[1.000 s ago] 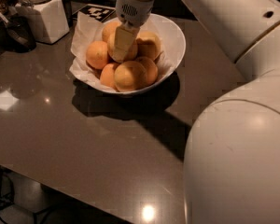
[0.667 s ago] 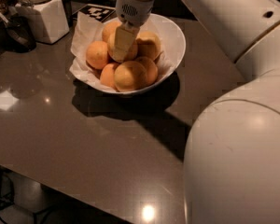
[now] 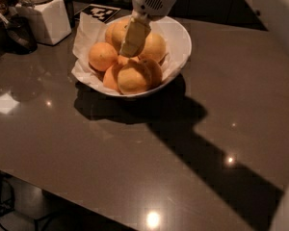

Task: Pick orange from white bowl

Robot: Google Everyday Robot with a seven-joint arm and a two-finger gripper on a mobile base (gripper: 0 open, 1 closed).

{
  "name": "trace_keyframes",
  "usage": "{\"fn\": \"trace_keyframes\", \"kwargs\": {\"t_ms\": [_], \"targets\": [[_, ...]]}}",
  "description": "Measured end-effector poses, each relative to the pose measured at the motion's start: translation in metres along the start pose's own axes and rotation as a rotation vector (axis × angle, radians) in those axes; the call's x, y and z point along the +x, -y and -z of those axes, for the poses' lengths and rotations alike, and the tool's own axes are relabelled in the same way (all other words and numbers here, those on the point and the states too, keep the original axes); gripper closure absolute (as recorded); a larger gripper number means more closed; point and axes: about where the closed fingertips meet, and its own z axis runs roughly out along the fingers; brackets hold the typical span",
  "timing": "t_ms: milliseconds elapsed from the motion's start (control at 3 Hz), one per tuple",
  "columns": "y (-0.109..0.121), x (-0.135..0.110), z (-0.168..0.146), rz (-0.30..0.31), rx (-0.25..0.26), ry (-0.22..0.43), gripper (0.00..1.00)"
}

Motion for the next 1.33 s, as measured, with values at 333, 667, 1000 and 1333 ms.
{"fn": "trace_keyframes", "kwargs": {"t_ms": [333, 667, 1000, 1333], "targets": [[-0.022, -0.001, 0.026, 0.065, -0.015, 0.11, 1.0], [-0.024, 0.001, 0.029, 0.072, -0.02, 0.124, 1.0], [-0.03, -0.001, 0.034, 0.089, -0.02, 0.154, 1.0], [-0.056, -0.001, 0.052, 0.087, -0.002, 0.219, 1.0]]}}
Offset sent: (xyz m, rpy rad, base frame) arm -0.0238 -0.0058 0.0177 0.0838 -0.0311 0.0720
